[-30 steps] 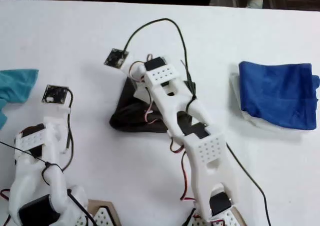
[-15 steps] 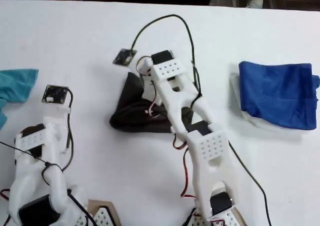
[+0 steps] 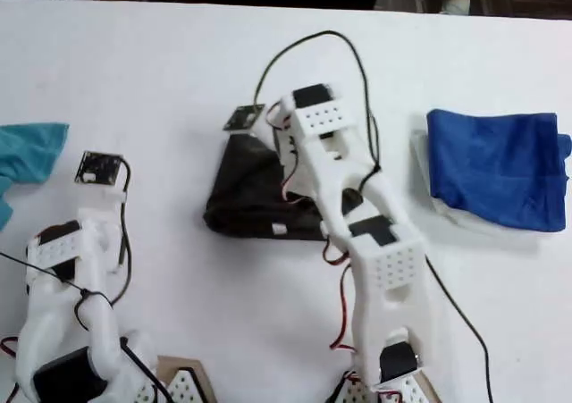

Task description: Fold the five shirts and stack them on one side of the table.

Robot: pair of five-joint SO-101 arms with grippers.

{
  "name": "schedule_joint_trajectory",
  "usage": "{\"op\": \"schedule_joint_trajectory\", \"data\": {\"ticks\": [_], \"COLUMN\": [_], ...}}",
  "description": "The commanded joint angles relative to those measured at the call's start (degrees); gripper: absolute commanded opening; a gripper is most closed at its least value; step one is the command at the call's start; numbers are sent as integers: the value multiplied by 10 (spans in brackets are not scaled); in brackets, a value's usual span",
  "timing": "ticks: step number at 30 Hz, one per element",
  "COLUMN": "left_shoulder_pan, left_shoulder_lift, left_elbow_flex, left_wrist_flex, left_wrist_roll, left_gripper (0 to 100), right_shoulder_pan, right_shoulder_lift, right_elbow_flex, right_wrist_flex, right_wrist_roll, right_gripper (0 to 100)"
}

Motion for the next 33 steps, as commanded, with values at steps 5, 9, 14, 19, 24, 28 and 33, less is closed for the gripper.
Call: {"op": "schedule_joint_trajectory", "data": {"ticks": [5,9,14,19,24,28,33], "left_shoulder_pan": [4,4,4,4,4,4,4], "left_shoulder_lift": [-19,-19,-19,-19,-19,-19,-19], "left_elbow_flex": [1,1,1,1,1,1,1], "left_wrist_flex": [-8,-8,-8,-8,-8,-8,-8], "left_wrist_roll": [4,4,4,4,5,5,5], "left_gripper": [25,25,25,25,25,25,25], "right_shoulder_pan": [23,23,25,43,-17,-66,-96], "right_shoulder_lift": [-158,-229,-327,-347,-276,-221,-194], "right_elbow_flex": [181,243,250,263,269,269,269], "right_wrist_flex": [7,7,-42,-192,-192,-176,-147], "right_wrist_roll": [5,5,-2,-142,-215,-220,-230], "right_gripper": [21,21,21,25,85,93,24]}}
